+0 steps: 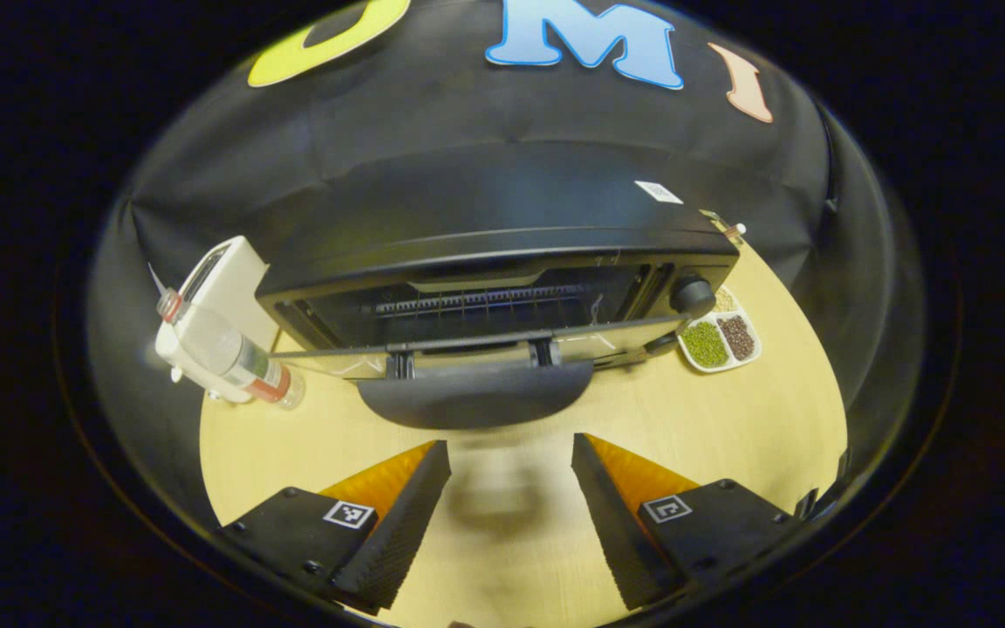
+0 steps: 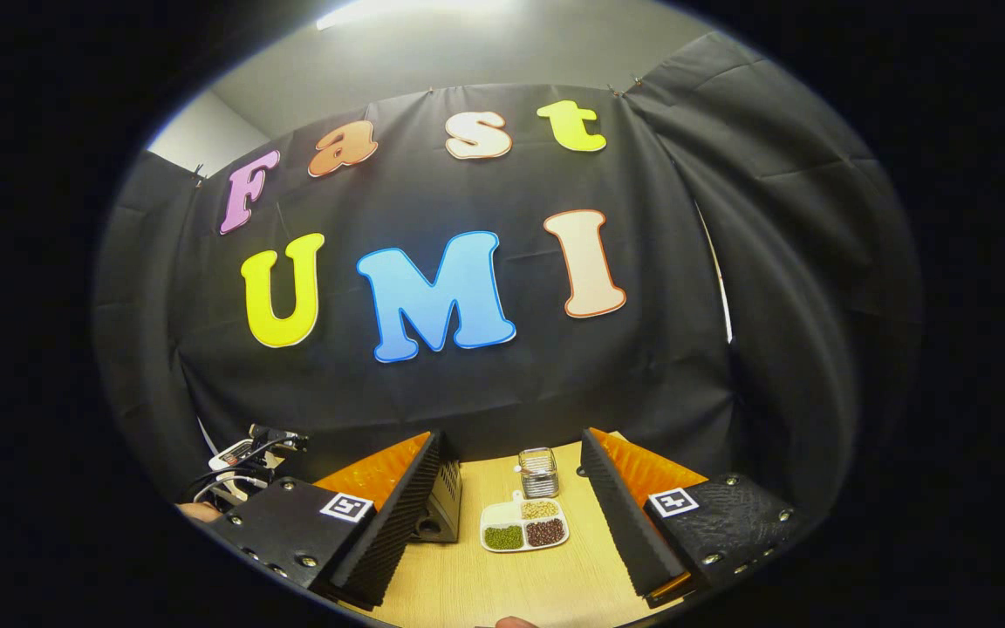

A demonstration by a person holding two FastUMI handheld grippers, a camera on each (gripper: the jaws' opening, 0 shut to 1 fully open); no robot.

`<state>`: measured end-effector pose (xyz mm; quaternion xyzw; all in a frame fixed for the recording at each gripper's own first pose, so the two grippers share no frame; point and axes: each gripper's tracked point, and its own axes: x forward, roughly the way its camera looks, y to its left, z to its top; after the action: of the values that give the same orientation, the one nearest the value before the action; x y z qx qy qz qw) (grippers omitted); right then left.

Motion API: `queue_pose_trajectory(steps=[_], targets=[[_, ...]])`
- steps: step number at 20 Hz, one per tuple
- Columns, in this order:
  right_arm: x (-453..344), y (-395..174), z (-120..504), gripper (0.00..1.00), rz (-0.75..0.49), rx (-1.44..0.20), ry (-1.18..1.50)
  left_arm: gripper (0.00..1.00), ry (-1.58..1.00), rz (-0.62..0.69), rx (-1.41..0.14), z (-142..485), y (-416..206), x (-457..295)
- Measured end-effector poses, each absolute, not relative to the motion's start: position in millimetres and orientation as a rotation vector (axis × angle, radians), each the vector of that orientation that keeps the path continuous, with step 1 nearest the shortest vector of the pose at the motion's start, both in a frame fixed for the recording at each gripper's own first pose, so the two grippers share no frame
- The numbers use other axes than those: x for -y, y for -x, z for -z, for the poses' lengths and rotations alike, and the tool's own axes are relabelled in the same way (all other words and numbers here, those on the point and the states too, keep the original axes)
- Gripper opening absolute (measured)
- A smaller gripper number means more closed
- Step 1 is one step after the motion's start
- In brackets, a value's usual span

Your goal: Open the electric oven with the left hand, put the food in, and close the electric oven.

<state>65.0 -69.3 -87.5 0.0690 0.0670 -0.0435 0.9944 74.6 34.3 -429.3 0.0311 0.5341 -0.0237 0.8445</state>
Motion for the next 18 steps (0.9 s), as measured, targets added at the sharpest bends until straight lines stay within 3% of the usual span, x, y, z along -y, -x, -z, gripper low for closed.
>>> queue_pose_trajectory(steps=[2, 5, 7, 8, 11, 13, 14, 15, 16, 18], targets=[[71, -63, 88, 0.99, 0.086, -0.137, -0.134, 0.92, -0.068, 0.051, -1.097, 420, -80, -30], [72, -63, 91, 0.99, 0.074, -0.145, -0.121, 1.00, -0.066, 0.053, -0.974, 388, -90, -20], [72, -63, 89, 0.99, 0.063, -0.148, -0.111, 0.96, -0.063, 0.059, -0.827, 343, -102, -8], [71, -64, 88, 0.99, 0.054, -0.149, -0.108, 1.00, -0.059, 0.058, -0.745, 316, -105, -2], [67, -65, 78, 0.99, 0.021, -0.140, -0.101, 0.96, -0.045, 0.020, -0.487, 223, -103, 10], [62, -66, 64, 0.99, 0.002, -0.118, -0.084, 1.00, -0.036, -0.022, -0.346, 166, -89, 14], [60, -65, 54, 0.99, -0.012, -0.105, -0.078, 0.92, -0.037, -0.046, -0.291, 141, -81, 15], [57, -63, 46, 0.99, -0.026, -0.088, -0.076, 0.92, -0.040, -0.068, -0.245, 120, -71, 17], [55, -61, 37, 0.99, -0.042, -0.074, -0.076, 0.99, -0.044, -0.080, -0.209, 103, -63, 19], [51, -58, 28, 0.99, -0.062, -0.059, -0.079, 0.99, -0.045, -0.089, -0.155, 79, -53, 26]])
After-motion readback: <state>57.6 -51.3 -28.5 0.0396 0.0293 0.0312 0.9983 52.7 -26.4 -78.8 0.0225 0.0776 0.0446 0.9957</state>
